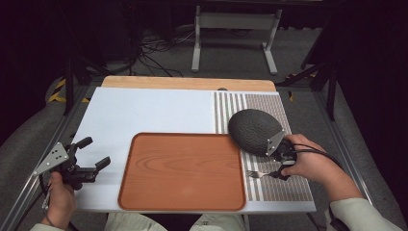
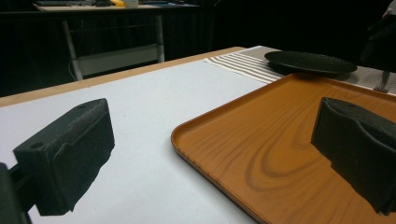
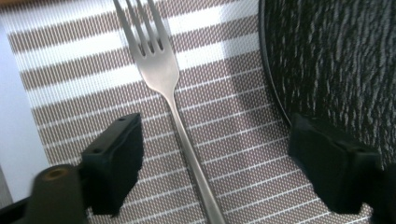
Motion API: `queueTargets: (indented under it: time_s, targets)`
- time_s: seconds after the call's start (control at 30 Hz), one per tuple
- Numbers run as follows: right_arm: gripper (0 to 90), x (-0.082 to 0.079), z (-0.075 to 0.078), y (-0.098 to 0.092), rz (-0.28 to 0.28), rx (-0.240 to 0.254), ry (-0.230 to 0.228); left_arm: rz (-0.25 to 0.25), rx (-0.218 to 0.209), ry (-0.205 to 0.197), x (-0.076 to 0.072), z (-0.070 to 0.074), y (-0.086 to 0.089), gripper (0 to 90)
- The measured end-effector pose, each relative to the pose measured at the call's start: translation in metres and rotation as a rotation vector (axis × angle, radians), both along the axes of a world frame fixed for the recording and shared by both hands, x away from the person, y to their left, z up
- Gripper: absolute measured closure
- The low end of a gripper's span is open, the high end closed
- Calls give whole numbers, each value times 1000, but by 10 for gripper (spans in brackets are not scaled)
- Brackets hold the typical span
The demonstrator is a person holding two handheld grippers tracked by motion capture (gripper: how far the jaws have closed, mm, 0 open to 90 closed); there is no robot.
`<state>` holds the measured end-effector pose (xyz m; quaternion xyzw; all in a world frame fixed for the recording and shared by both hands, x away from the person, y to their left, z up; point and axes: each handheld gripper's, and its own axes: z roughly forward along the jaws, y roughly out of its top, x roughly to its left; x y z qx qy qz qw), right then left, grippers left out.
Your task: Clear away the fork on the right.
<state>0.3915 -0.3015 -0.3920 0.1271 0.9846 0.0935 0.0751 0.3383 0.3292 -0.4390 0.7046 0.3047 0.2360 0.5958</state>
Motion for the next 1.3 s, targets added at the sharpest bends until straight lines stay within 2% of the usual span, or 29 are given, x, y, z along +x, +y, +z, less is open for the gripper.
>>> queueTargets:
  time_s: [0.07, 0.17, 0.4, 0.6, 0.67, 0.7, 0.73, 0.87, 1.03, 1.3]
  targets:
    - [267, 2, -1, 0, 37, -21, 5, 0, 0, 2, 0, 0, 1, 1]
    - [355, 2, -4, 1, 43, -45, 33, 0, 3, 4, 0, 0, 1, 1]
    - [545, 3, -10, 4, 127, -159, 111, 0, 2, 4, 0, 0, 1, 1]
    - [644, 6, -15, 7, 176, -196, 138, -1, 3, 6, 0, 0, 0, 1]
    - [667, 6, -16, 8, 185, -207, 134, 0, 0, 3, 1, -1, 0, 1]
    - [714, 6, -17, 9, 205, -221, 138, -1, 1, 4, 0, -1, 0, 1]
    - [714, 6, -17, 9, 205, -221, 138, -1, 1, 5, 1, -1, 0, 1]
    - [813, 6, -19, 12, 233, -254, 149, -1, 3, 8, 1, -1, 0, 1]
    - [835, 6, -20, 14, 268, -276, 154, 0, 1, 9, 1, -1, 1, 1]
    - [843, 5, -20, 15, 280, -279, 144, 1, 0, 8, 0, -1, 1, 1]
